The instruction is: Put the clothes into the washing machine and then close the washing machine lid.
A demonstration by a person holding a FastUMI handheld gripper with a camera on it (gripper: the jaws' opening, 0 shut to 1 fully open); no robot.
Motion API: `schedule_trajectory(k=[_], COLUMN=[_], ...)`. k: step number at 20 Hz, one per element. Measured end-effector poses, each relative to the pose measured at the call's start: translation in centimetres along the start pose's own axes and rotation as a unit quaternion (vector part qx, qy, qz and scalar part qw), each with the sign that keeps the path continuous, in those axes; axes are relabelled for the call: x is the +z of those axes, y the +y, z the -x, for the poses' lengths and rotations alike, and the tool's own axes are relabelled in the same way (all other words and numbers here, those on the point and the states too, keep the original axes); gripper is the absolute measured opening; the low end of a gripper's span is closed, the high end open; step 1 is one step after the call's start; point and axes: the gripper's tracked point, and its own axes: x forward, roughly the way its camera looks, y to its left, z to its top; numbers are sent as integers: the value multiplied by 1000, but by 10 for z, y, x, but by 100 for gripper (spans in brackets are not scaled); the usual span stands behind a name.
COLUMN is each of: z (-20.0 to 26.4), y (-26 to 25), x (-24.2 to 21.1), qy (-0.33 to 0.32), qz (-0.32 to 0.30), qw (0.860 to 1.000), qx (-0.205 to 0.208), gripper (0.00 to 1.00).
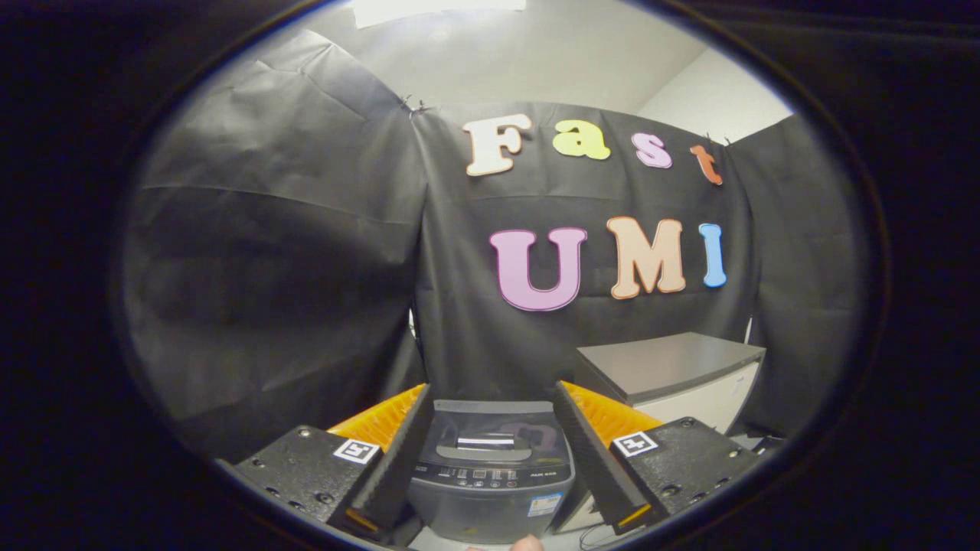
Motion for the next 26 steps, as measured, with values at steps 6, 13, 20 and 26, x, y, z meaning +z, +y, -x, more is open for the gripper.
schedule_trajectory(k=[6, 13, 20, 26], z=[-1, -4, -5, -6], y=[-7, -2, -2, -4], x=[-4, -7, -7, -5], qy=[1, 6, 3, 0], qz=[0, -1, 2, 2], qw=[1000, 1000, 1000, 1000], qx=[-7, -4, -3, -7], gripper=[95, 95, 95, 95])
